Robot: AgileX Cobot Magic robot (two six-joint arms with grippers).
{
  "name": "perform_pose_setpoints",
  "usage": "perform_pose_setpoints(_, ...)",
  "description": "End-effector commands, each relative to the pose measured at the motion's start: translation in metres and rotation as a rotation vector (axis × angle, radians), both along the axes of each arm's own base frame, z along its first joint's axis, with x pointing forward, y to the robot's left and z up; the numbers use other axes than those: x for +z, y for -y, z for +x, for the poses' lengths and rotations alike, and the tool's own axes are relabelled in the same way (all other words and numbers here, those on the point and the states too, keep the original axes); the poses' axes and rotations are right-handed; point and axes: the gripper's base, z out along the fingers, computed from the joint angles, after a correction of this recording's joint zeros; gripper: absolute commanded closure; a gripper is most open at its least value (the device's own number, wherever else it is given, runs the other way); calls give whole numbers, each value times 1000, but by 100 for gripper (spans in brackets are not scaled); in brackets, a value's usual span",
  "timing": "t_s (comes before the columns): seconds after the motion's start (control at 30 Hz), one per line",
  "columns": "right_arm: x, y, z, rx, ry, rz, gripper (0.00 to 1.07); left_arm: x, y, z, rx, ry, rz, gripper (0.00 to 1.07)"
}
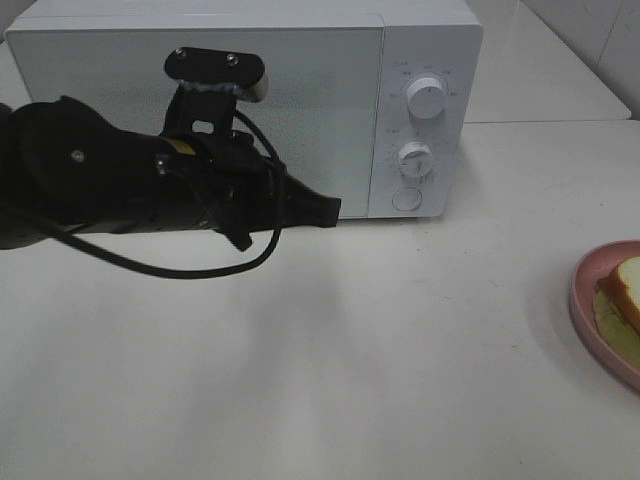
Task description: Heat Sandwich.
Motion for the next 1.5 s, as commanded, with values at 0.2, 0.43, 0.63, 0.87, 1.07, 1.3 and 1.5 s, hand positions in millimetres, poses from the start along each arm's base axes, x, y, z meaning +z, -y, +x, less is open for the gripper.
perform_pose_setpoints(0.2,0,0,-4,-2,31,-8,35,0,-12,-16,-13,-37,5,7)
perform_pose_setpoints(0.43,0,0,-4,-2,31,-8,35,-13,-12,-33,-189,-208,117,10)
perform_pose_setpoints(0.63,0,0,-4,-2,31,-8,35,-22,-42,-26,-184,-450,152,10)
perform_pose_setpoints(0.87,0,0,-4,-2,31,-8,35,-18,-92,-11,-119,-623,161,10)
perform_pose_setpoints(1.07,0,0,-4,-2,31,-8,35,11,-141,-5,7,-630,88,10)
perform_pose_setpoints(1.3,0,0,-4,-2,31,-8,35,48,-195,-15,193,-574,69,10)
perform_pose_setpoints(1.5,0,0,-4,-2,31,-8,35,72,-233,-36,398,-544,83,10)
